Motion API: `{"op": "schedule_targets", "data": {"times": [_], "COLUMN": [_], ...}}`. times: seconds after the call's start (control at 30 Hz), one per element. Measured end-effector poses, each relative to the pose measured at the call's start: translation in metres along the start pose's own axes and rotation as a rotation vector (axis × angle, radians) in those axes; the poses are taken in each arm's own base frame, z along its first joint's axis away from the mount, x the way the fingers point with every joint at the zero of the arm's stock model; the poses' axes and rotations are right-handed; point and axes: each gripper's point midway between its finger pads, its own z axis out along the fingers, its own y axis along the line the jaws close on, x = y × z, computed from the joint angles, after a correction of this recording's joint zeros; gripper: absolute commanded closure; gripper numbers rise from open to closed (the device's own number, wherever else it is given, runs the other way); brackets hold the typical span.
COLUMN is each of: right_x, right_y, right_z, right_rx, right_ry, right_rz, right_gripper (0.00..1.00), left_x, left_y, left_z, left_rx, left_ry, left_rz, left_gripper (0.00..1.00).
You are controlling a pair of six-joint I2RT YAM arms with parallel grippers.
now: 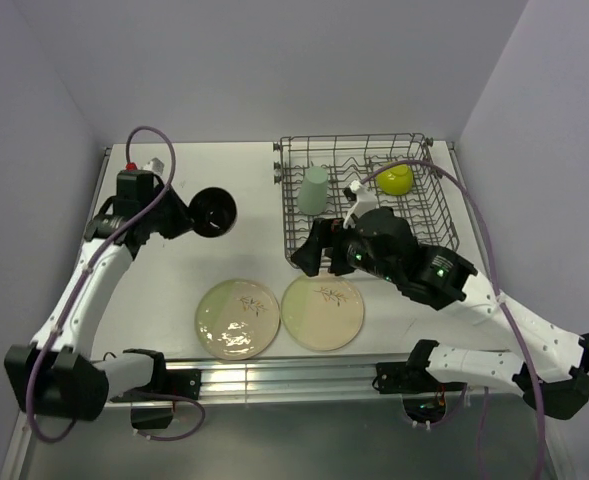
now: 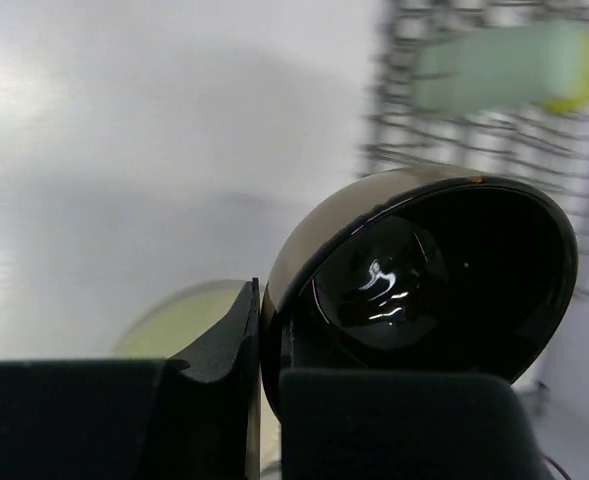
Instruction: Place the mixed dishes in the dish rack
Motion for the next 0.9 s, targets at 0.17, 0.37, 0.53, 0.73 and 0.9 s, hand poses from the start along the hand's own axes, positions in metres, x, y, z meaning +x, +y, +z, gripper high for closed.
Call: {"op": "schedule_targets", "data": {"times": [0.17, 0.37, 0.53, 0.73, 0.9], "right_x": [0.002, -0.014, -0.024, -0.02, -0.021], "right_y": [0.012, 0.031, 0.051, 0.048, 0.042], "right_z": [0.023, 0.024, 0.028, 0.035, 0.037], "right_rx": [-0.173, -0.338, -0.421, -0.408, -0.377], "right_ry": [0.038, 0.016, 0.014, 0.031, 0.017], "right_rz": [0.095, 0.147, 0.137, 0.135, 0.114], "right_gripper": [0.0, 0.0, 0.0, 0.0, 0.0], "left_x": [0.004, 0.046, 0.071, 0.089, 0.092], "left_y": [-0.058, -0.082, -0.116, -0.148, -0.157], "left_z": [-0.049, -0.049, -0.051, -0.054, -0.054], "left_rx": [0.319, 0.473, 0.565, 0.638, 0.661], "left_ry": [-0.016, 0.146, 0.23, 0.288, 0.297], "left_rz": [0.013, -0.034, -0.017, 0.008, 0.001], "left_gripper": [1.0, 1.0, 1.0, 1.0, 1.0]}}
